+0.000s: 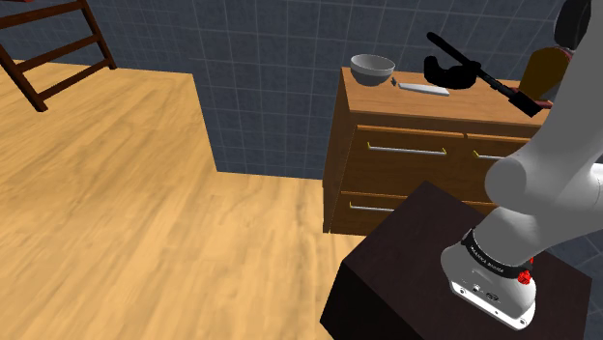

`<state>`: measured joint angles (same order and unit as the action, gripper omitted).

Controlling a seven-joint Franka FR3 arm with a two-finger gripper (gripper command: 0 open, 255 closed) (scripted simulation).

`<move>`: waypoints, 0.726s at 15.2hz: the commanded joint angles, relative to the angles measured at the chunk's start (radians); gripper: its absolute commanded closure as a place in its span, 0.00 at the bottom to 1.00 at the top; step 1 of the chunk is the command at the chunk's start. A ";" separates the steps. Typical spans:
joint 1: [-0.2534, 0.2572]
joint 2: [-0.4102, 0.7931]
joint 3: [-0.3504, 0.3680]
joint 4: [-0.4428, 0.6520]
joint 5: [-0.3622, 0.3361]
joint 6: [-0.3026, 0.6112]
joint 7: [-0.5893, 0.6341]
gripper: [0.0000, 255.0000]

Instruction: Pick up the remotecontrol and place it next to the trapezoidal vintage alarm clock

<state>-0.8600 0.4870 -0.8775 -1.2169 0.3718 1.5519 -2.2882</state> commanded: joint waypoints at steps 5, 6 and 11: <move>0.041 -0.019 -0.005 -0.117 -0.012 0.096 -0.005 1.00; 0.046 -0.021 -0.005 -0.134 -0.012 0.110 -0.006 1.00; 0.065 -0.023 -0.004 -0.208 -0.011 0.179 -0.012 1.00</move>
<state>-0.8007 0.4664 -0.8811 -1.4049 0.3612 1.7127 -2.2989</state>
